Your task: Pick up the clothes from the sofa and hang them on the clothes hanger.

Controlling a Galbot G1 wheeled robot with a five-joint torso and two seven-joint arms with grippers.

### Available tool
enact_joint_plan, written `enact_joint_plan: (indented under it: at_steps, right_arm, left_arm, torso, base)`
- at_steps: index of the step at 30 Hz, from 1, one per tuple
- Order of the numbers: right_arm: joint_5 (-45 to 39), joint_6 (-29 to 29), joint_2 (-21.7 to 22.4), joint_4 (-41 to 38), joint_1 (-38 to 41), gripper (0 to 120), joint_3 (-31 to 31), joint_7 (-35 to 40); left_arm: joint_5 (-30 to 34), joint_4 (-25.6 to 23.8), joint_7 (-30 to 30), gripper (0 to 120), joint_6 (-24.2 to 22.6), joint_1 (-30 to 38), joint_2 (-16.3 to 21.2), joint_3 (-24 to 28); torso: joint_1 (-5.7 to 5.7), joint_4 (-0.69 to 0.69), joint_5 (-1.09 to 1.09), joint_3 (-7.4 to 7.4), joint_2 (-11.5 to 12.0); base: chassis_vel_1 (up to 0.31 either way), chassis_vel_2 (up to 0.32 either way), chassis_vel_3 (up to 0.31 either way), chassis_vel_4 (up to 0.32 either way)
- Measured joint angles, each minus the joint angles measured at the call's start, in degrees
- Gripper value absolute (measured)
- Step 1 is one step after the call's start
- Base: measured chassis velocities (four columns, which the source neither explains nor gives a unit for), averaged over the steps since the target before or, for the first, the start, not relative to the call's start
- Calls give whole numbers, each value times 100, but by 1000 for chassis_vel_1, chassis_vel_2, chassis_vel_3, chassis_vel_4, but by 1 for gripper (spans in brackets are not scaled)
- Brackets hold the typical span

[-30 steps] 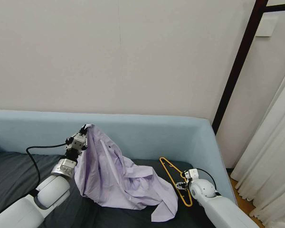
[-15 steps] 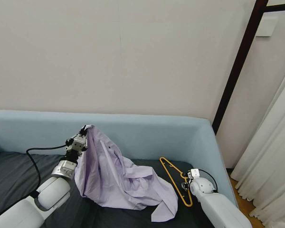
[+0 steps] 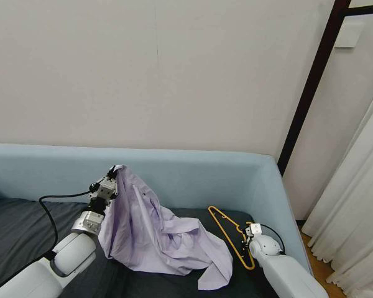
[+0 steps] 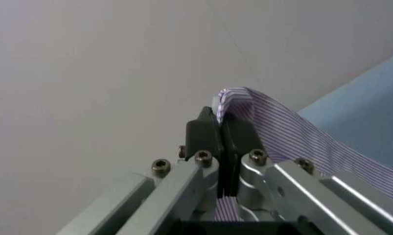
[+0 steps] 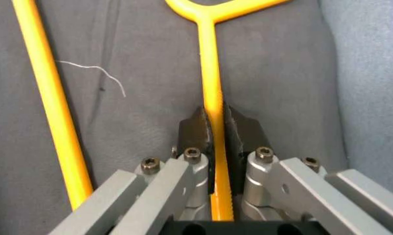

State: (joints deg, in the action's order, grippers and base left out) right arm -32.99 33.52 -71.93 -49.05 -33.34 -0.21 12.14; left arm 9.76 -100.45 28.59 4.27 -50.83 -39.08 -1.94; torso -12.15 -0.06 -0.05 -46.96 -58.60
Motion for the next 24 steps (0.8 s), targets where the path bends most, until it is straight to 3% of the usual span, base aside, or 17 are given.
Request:
enact_joint_plan:
  at_steps: [8, 14, 18, 20, 24]
  right_arm:
    - [58, -189, 61, -103, -31, 4, -36, -34]
    - [12, -987, 444, -904, -116, 4, -53, 226]
    - [14, -1761, 1112, -2574, -553, 4, -117, 252]
    - [131, -1950, 1291, -2974, -717, 4, -129, 189]
    - [1394, -2957, 2117, -4401, -1725, 4, -187, -281]
  left_arm:
    - [0, 108, 20, 0, 59, 102, -4, 82]
    - [33, 169, 22, 0, 111, 205, -1, 199]
    - [87, 151, 20, 0, 143, 281, -8, 247]
    - [119, 128, 18, 0, 143, 290, -5, 248]
    - [266, -7, 15, 0, 140, 309, 80, 183]
  torso:
    - [0, 0, 2, 0, 0]
    - [-1, -1, 1, 0, 0]
    - [0, 3, 0, 0, 0]
    - [0, 2, 0, 0, 0]
    - [0, -4, 0, 1, 0]
  base:
    - [0, 0, 0, 0]
    - [0, 0, 0, 0]
    - [0, 0, 0, 0]
    - [0, 0, 0, 0]
    - [0, 0, 0, 0]
